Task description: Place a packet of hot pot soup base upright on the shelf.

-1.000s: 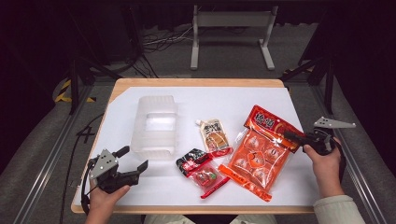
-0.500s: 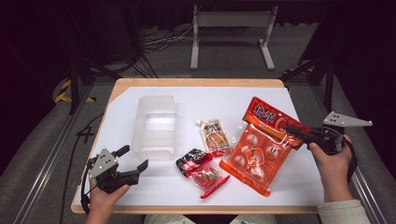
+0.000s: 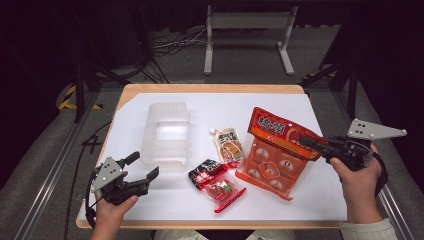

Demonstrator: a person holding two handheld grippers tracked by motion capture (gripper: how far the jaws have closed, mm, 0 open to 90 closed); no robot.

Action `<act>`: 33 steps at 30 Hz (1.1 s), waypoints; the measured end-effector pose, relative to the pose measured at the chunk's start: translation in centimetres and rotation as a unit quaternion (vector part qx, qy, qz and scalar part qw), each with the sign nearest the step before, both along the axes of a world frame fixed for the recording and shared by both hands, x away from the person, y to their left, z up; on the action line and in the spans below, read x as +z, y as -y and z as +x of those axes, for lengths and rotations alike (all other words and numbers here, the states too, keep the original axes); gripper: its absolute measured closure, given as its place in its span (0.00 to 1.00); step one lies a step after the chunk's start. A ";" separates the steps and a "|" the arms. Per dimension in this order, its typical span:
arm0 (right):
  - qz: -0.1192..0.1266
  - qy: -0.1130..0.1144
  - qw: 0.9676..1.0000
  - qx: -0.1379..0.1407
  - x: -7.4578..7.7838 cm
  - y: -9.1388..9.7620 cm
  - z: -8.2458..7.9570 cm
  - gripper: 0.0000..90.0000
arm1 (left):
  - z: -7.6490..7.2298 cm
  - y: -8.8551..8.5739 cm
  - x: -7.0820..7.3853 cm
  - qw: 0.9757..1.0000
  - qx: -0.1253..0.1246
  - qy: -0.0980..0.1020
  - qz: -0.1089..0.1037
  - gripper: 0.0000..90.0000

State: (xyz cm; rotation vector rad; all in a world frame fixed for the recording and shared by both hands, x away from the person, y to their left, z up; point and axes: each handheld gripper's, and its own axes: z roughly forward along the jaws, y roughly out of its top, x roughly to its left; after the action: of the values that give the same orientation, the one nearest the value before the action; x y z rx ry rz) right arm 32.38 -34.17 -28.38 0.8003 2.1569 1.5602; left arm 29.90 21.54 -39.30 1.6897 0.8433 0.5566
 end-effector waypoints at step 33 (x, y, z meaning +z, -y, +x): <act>-0.002 0.028 0.997 0.076 6.2 -4.5 0.9 1.00 | 1.4 5.9 3.2 0.995 -0.096 0.004 -0.014 0.25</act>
State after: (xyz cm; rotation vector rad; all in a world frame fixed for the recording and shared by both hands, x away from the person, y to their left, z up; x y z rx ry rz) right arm 33.23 -29.63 -22.15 0.5955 2.2246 1.6300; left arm 31.31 15.65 -36.09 1.7198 0.6714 0.4187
